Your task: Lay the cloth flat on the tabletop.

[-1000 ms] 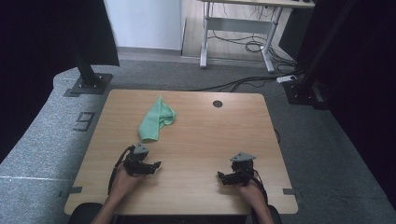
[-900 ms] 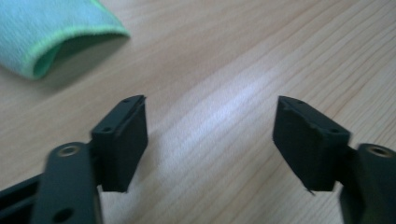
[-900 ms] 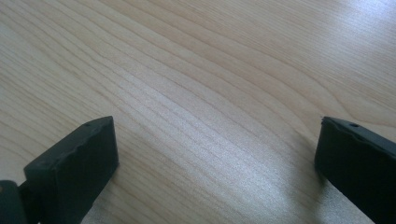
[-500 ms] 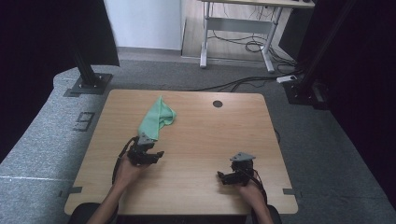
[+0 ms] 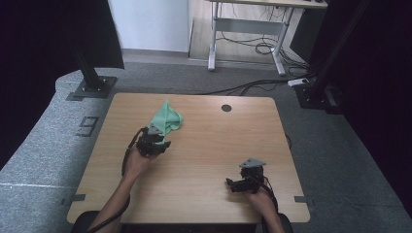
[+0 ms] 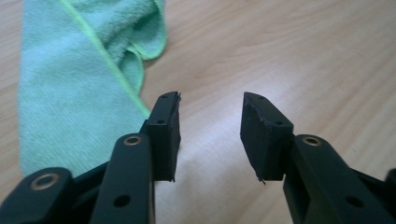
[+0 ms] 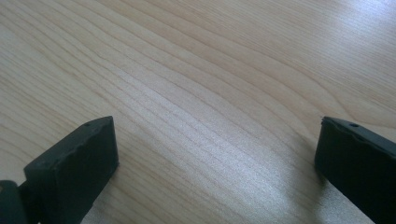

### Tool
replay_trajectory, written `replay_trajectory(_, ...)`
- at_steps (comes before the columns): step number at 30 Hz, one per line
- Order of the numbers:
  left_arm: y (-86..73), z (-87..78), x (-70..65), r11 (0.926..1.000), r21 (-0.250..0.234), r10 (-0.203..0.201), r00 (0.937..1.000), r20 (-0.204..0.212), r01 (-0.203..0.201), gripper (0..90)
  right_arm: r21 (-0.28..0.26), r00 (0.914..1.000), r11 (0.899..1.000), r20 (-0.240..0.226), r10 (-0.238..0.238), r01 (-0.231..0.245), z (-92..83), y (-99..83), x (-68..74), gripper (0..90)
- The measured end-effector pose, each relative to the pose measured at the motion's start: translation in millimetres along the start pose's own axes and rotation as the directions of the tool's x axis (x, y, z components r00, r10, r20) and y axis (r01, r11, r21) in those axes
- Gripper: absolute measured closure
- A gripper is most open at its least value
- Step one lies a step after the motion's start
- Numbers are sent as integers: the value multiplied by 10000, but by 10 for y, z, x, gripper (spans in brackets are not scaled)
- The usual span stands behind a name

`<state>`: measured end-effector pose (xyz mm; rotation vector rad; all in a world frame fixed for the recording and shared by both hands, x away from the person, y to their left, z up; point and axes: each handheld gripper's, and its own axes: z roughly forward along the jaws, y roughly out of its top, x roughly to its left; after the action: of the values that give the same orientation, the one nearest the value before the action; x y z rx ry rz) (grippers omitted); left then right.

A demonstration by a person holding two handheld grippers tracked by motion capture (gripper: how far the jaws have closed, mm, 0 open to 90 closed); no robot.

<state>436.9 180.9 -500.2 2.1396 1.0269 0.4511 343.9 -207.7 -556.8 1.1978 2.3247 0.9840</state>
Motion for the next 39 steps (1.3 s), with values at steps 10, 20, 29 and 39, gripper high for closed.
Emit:
replay_trajectory(10, -146, 242, 139, 9984, 520, -202, 9992, -352, 220, 613, -2, 10000, 10000, -2, 0, 0, 0, 0, 0, 0)
replay_trajectory(20, -205, 317, 99, 9959, 907, 32, 9987, -505, 14, 820, -3, 10000, 10000, -3, -2, 2, 0, 0, 0, 0)
replay_trajectory(29, -189, 304, 17, 9959, 886, -188, 9998, 54, 183, 884, -2, 10000, 10000, -1, -1, 1, 0, 0, 0, 0)
replay_trajectory(39, 16, -14, 55, 9993, -342, -130, 9991, -404, 116, 883, -3, 10000, 10000, 0, 4, -4, 0, 0, 0, 0)
